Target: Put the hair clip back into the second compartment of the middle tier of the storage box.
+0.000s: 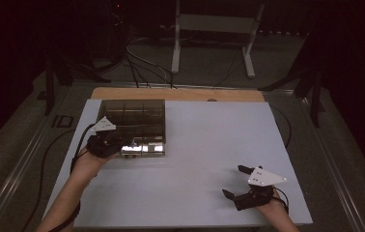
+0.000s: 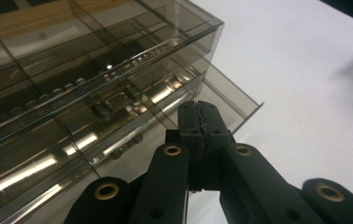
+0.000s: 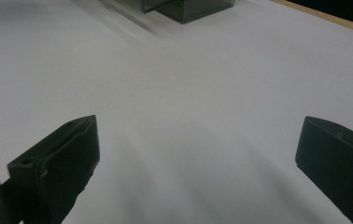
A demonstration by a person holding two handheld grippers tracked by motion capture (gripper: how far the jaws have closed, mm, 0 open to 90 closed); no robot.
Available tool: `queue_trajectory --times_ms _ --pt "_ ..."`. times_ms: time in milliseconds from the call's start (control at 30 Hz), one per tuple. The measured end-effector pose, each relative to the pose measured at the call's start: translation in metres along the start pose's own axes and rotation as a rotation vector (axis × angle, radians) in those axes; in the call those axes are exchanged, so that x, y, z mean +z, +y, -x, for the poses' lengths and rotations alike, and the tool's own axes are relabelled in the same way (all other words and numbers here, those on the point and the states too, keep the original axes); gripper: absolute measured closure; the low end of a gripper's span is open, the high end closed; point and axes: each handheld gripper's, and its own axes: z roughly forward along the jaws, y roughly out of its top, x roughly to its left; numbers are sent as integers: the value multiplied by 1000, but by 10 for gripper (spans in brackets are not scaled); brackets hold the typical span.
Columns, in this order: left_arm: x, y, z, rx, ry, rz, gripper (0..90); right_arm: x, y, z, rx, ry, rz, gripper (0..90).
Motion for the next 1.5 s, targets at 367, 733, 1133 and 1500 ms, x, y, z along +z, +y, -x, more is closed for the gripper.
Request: queue_trajectory --times_ms 367,733,1133,1500 --pt "13 -4 -5 -23 45 -29 898 0 0 0 0 0 1 1" --pt "27 -2 -6 -35 83 -63 896 0 0 0 0 1 -1 1" --pt "25 -1 -6 -65 148 -66 766 0 -1 0 -1 2 -4 1" --pt "8 -11 5 -45 147 -43 437 0 0 0 -2 3 -3 1"
